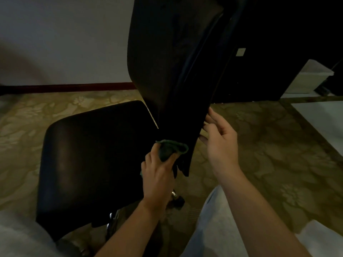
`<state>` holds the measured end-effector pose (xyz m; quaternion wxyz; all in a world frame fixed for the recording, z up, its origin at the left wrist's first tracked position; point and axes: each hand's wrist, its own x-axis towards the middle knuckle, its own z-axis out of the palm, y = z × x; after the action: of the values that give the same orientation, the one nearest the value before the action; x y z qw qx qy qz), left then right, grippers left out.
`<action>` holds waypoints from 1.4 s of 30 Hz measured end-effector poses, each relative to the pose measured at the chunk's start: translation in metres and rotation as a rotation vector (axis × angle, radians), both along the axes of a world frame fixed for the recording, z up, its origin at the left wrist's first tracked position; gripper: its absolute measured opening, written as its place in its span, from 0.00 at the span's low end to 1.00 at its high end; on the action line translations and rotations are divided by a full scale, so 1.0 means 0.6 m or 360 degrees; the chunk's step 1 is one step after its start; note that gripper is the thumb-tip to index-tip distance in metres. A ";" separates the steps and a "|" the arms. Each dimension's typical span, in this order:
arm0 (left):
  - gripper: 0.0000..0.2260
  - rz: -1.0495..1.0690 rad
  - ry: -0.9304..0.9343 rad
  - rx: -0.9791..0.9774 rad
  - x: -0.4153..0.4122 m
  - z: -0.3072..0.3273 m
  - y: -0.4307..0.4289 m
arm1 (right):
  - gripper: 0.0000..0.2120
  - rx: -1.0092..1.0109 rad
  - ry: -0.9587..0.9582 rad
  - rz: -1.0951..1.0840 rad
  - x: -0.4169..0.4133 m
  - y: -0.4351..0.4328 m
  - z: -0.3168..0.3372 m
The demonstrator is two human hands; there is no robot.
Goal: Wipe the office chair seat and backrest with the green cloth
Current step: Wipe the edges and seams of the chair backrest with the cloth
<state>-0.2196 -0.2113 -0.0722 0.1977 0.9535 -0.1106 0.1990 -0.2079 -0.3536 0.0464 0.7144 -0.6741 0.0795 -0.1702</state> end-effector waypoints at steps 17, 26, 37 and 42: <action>0.18 -0.0192 -0.0346 -0.0088 0.039 0.119 -0.013 | 0.15 -0.0071 -0.0033 0.0008 0.008 -0.008 -0.009; 0.15 0.0020 -0.0088 0.0281 0.029 0.101 -0.048 | 0.17 -0.0069 0.0003 0.0009 0.009 -0.013 -0.011; 0.28 -0.0192 -0.0012 0.0039 -0.008 0.064 0.025 | 0.18 -0.0291 -0.0075 -0.0002 0.010 -0.016 -0.023; 0.27 -0.0232 -0.0291 -0.0066 0.014 0.094 -0.008 | 0.19 -0.0321 -0.0091 -0.0026 0.007 -0.013 -0.017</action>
<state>-0.2113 -0.2158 -0.0159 0.2206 0.9164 -0.1930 0.2724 -0.2038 -0.3615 0.0365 0.6434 -0.7368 0.0470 -0.2022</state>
